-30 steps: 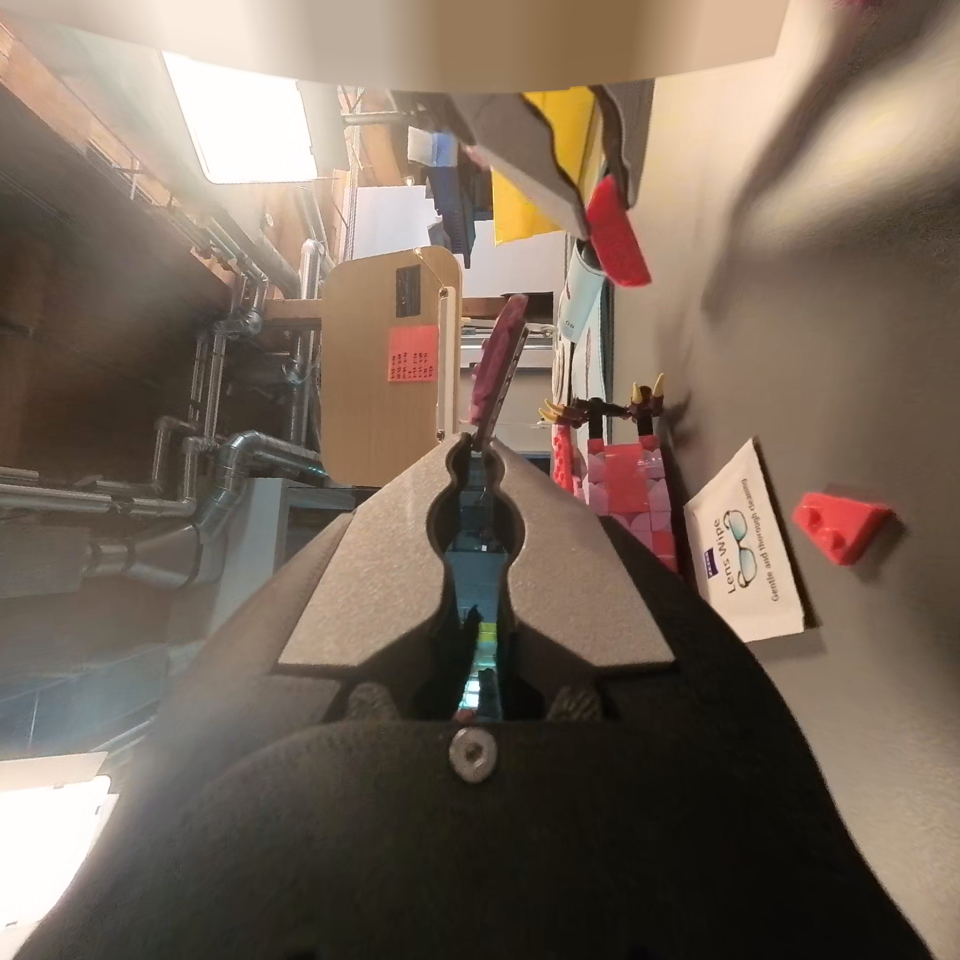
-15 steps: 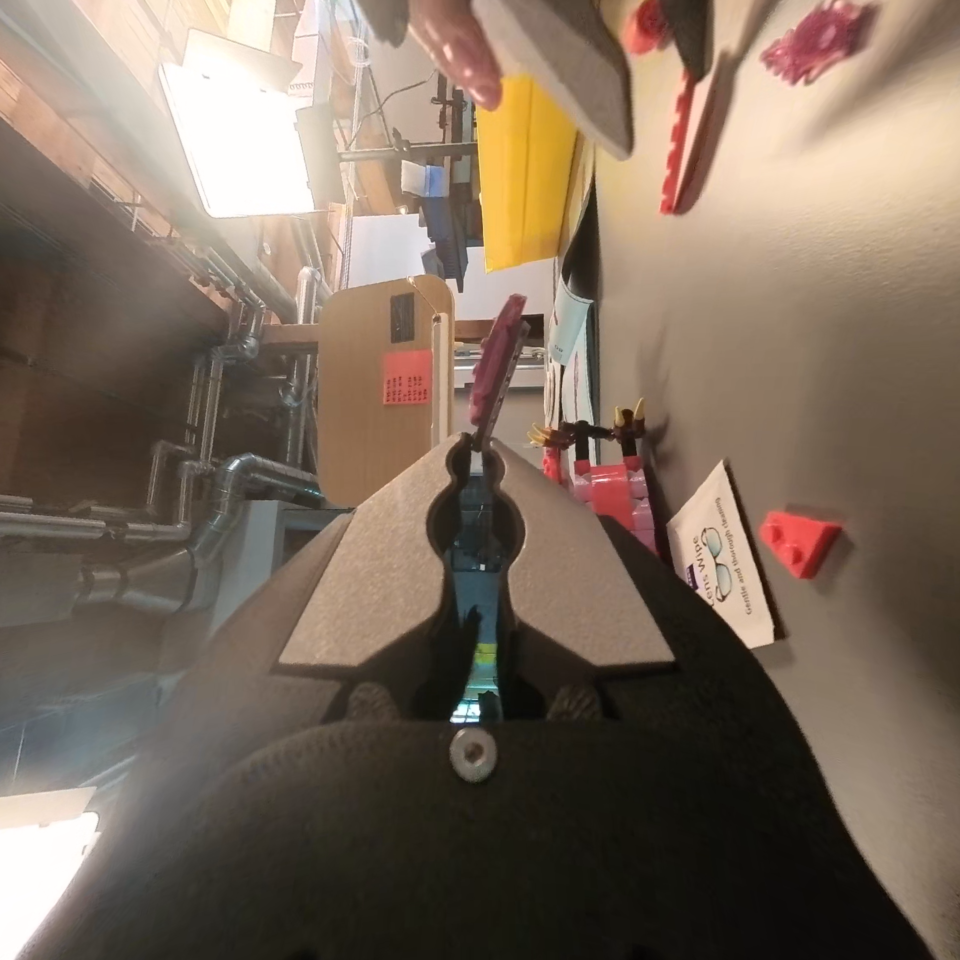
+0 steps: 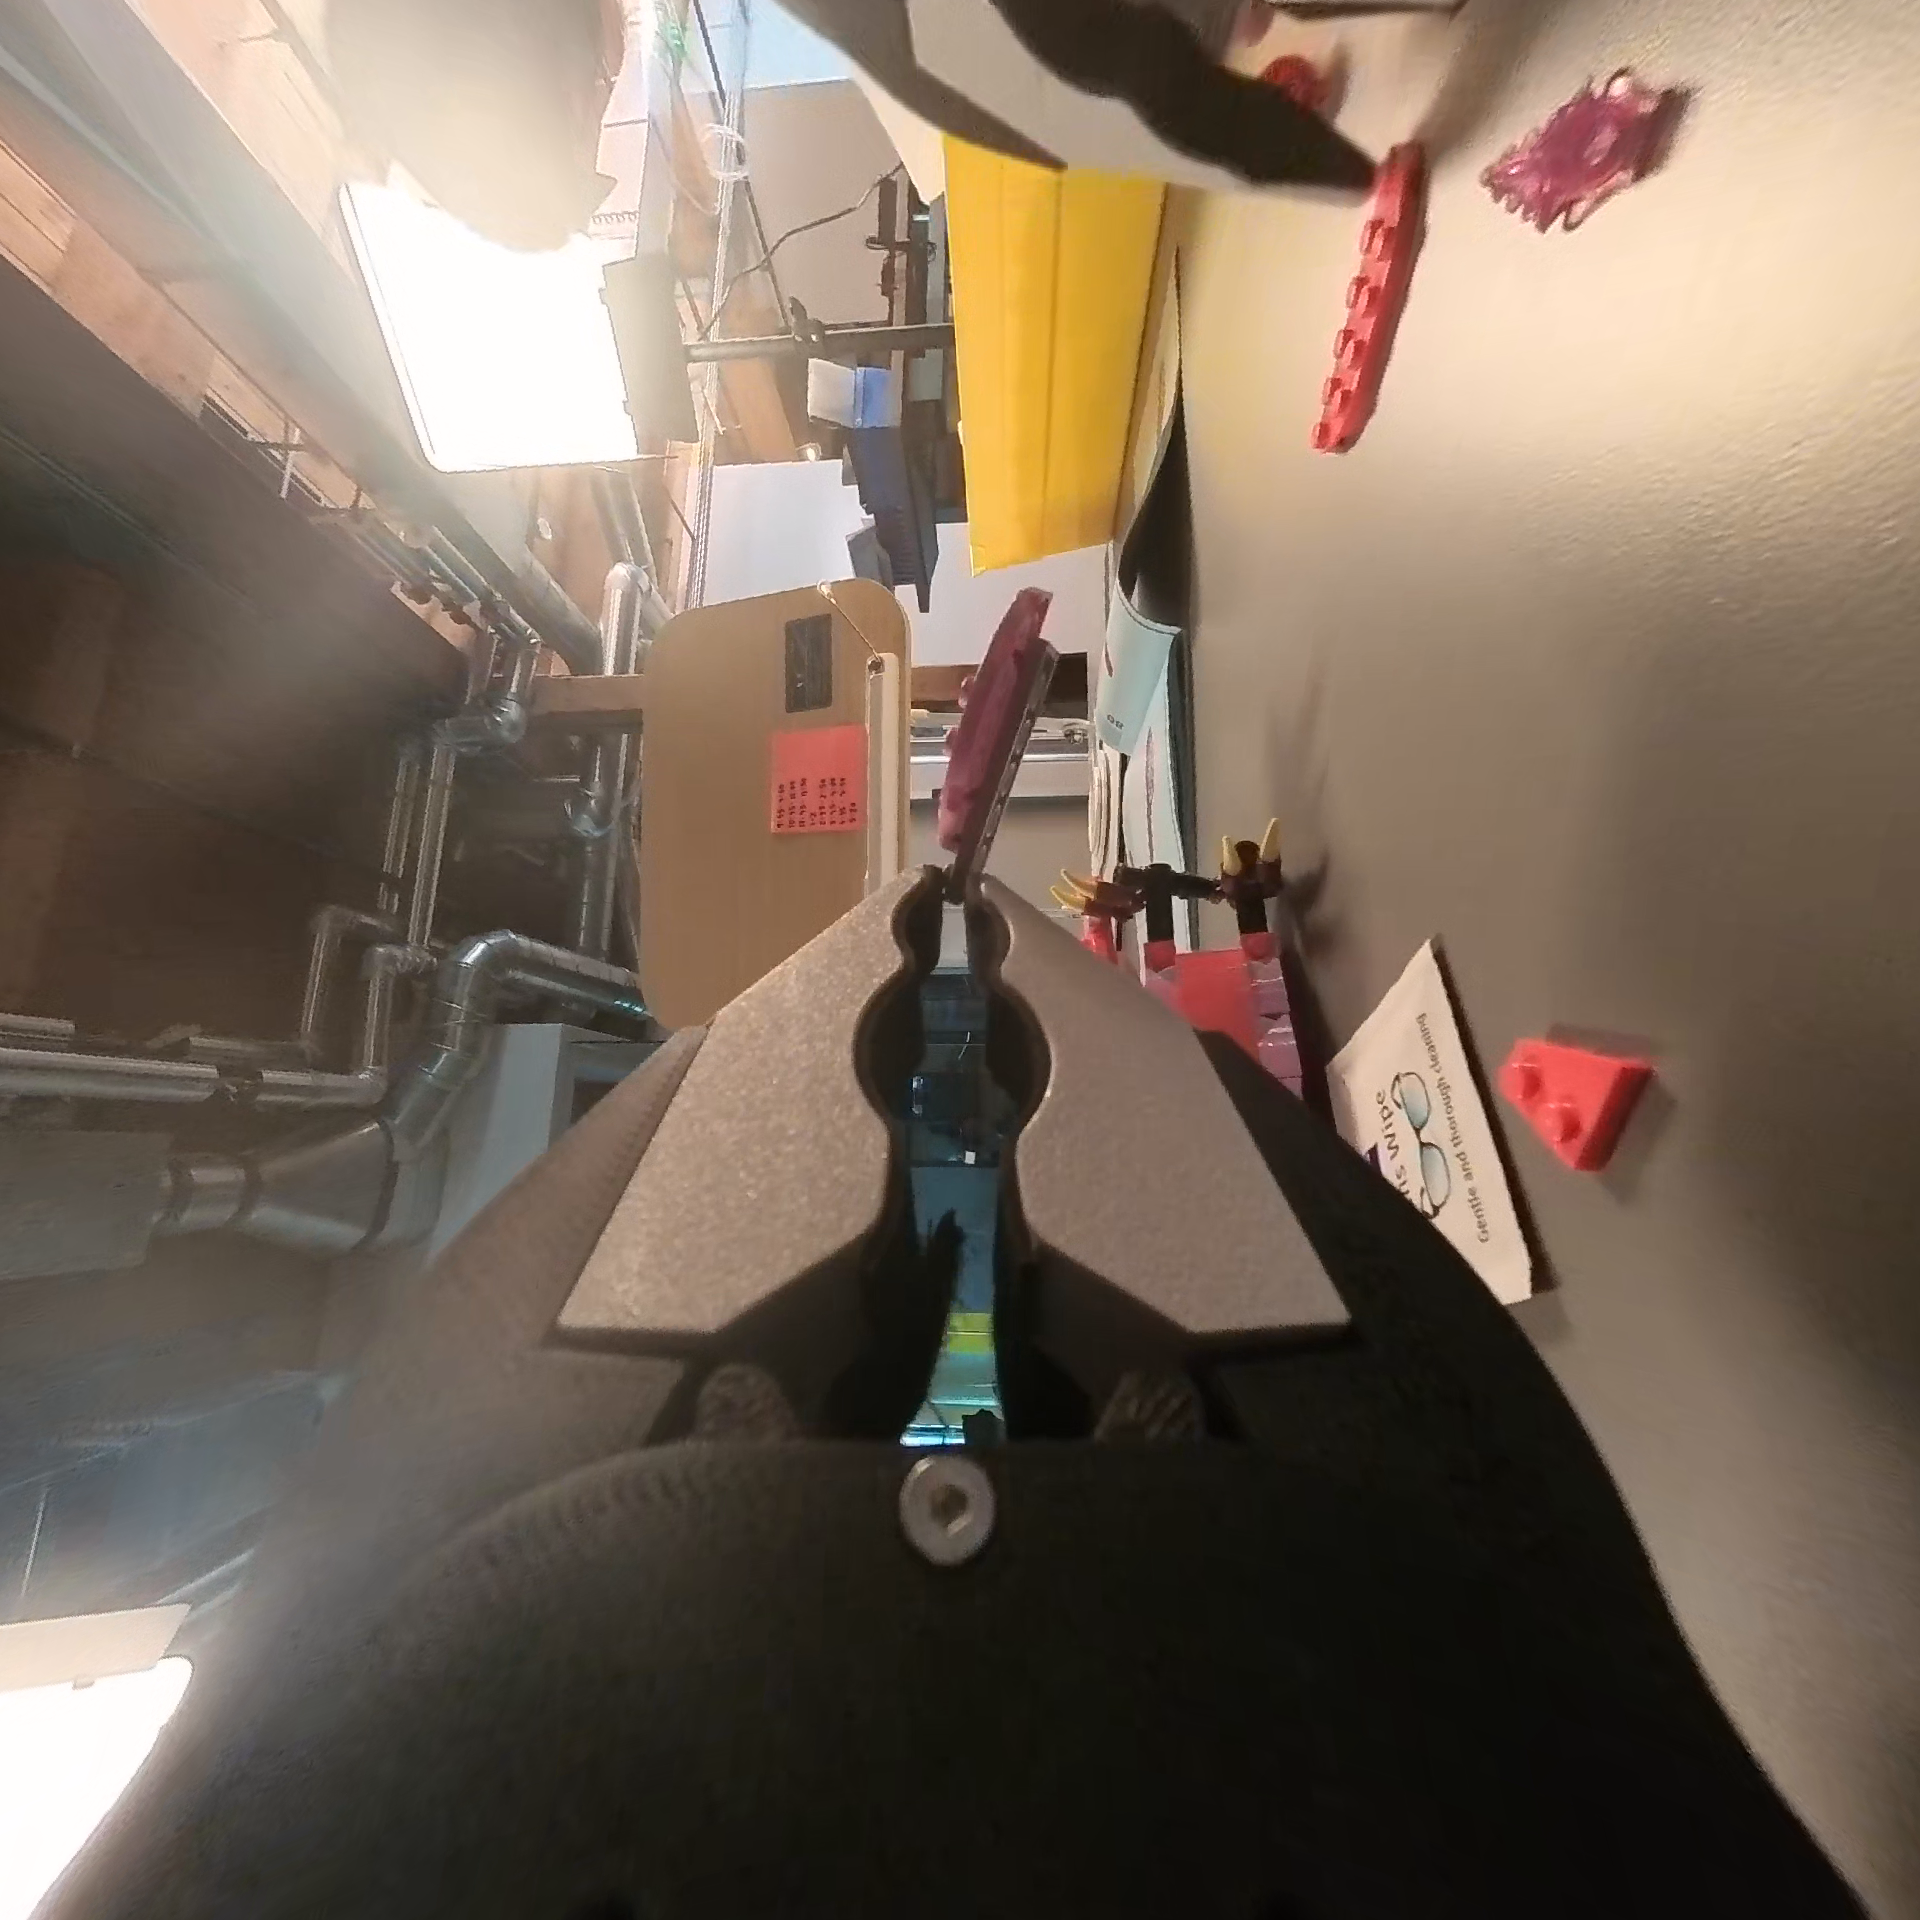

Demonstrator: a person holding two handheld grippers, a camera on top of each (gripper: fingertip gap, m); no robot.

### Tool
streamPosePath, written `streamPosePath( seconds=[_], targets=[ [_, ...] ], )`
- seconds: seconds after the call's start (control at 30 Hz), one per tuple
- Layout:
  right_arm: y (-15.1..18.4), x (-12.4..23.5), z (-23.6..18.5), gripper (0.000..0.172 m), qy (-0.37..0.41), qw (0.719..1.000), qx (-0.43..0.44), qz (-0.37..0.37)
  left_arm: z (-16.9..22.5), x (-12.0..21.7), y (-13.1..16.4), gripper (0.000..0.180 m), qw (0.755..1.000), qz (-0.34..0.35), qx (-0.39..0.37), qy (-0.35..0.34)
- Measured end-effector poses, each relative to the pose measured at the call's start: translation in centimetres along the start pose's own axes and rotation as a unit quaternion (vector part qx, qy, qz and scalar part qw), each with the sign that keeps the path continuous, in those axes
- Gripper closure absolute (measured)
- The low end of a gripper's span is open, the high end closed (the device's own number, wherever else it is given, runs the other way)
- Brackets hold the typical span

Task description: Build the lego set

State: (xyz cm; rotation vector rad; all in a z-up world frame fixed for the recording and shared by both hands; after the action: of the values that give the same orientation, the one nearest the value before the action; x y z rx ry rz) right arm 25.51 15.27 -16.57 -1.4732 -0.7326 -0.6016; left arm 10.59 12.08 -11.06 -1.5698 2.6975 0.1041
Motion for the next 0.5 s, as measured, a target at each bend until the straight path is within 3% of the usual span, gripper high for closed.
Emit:
streamPosePath(
  seconds=[0.1,0.2,0.37,0.5],
  targets=[
    [-1.1,-0.7,-0.5,0.145,-0.039,0.997,-0.053,0.034,-0.1,0.0,0.0,0.178,1.0,0.001,0.001,-0.001],
    [-3.7,-2.5,-1.6,0.135,-0.076,0.991,-0.065,0.091,-0.2,0.0,0.0,0.178,1.0,0.001,0.003,-0.003],
    [-5.3,-3.0,0.6,0.134,-0.03,0.989,0.083,0.116,0.0,0.0,0.2,0.178,1.0,0.0,0.001,0.002],
    [-4.5,-3.6,1.4,0.131,-0.075,0.983,0.153,0.073,0.1,0.0,0.1,0.178,1.0,0.002,0.001,0.005]
  ],
)
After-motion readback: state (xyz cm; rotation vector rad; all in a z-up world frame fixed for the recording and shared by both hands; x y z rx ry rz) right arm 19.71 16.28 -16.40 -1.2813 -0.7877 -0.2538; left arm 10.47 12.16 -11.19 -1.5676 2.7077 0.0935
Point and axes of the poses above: each gripper's, where its closed fingertips meet, x back along the fingers, y out of its underside, z = x × y across the jaws, the point moved 3 cm from there along x, back along the fingers, and after that the axes turned 5 degrees about z, right-handed, at the moved point
